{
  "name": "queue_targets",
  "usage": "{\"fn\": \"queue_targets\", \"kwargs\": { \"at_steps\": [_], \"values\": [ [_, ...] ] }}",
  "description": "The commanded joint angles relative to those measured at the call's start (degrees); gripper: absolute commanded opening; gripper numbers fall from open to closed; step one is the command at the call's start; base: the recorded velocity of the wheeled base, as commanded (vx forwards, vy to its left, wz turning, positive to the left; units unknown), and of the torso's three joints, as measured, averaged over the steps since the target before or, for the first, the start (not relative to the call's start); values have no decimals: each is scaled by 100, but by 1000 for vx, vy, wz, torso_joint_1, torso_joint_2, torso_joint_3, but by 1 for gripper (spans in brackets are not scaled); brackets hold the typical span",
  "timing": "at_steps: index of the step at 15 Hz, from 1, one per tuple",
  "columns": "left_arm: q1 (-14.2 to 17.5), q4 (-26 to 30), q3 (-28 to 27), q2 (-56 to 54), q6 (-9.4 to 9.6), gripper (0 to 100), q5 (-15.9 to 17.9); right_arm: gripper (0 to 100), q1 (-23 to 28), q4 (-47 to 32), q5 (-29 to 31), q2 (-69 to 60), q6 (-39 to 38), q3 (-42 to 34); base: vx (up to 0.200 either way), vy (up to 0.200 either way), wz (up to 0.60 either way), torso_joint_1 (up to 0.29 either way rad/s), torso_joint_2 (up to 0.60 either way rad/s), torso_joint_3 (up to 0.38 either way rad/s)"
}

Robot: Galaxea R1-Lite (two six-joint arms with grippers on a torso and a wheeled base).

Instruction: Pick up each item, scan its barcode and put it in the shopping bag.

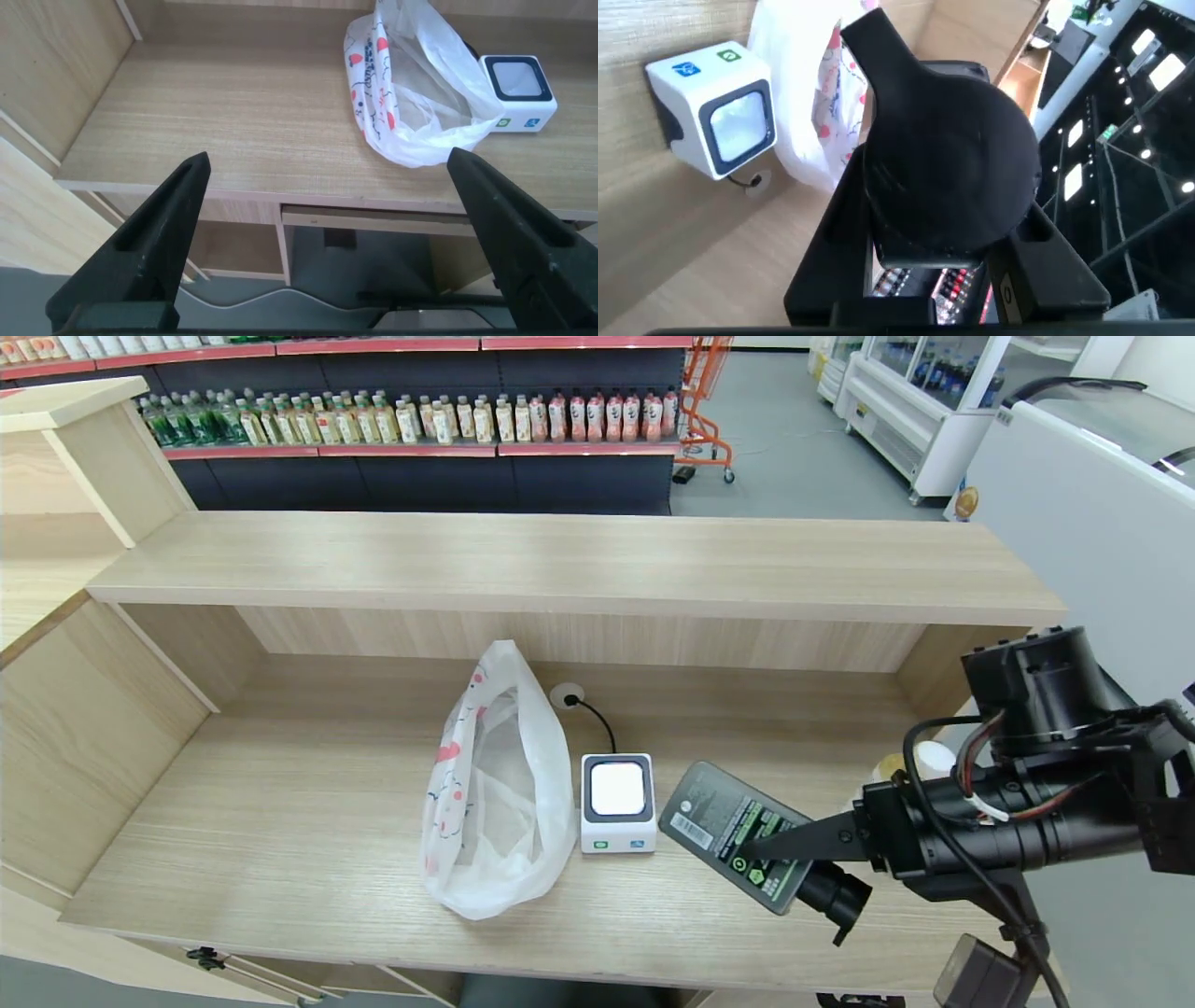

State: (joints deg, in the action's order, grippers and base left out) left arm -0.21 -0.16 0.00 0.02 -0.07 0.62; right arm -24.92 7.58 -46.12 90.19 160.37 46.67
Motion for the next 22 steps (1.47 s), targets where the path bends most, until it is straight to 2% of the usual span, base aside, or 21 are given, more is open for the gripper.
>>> {"fn": "queue_targets", "kwargs": {
  "at_steps": [1,3,6,9,12,22],
  "values": [
    [3,-2,0,-2,-1,100,-1,0,-145,6,-29,263,443,106,0,0,0,0,0,0],
    [3,-2,0,-2,-1,100,-1,0,-215,15,-64,289,463,80,0,0,0,0,0,0],
    [-6,-2,0,-2,-1,100,-1,0,-664,50,-55,351,463,211,0,0,0,0,0,0],
    [3,-2,0,-2,-1,100,-1,0,-936,613,-55,482,463,317,0,0,0,0,0,0],
    [-6,-2,0,-2,-1,100,-1,0,-1112,753,-55,553,463,229,0,0,0,0,0,0],
    [3,-2,0,6,-1,100,-1,0,-1173,885,-64,887,463,378,0,0,0,0,0,0]
  ]
}}
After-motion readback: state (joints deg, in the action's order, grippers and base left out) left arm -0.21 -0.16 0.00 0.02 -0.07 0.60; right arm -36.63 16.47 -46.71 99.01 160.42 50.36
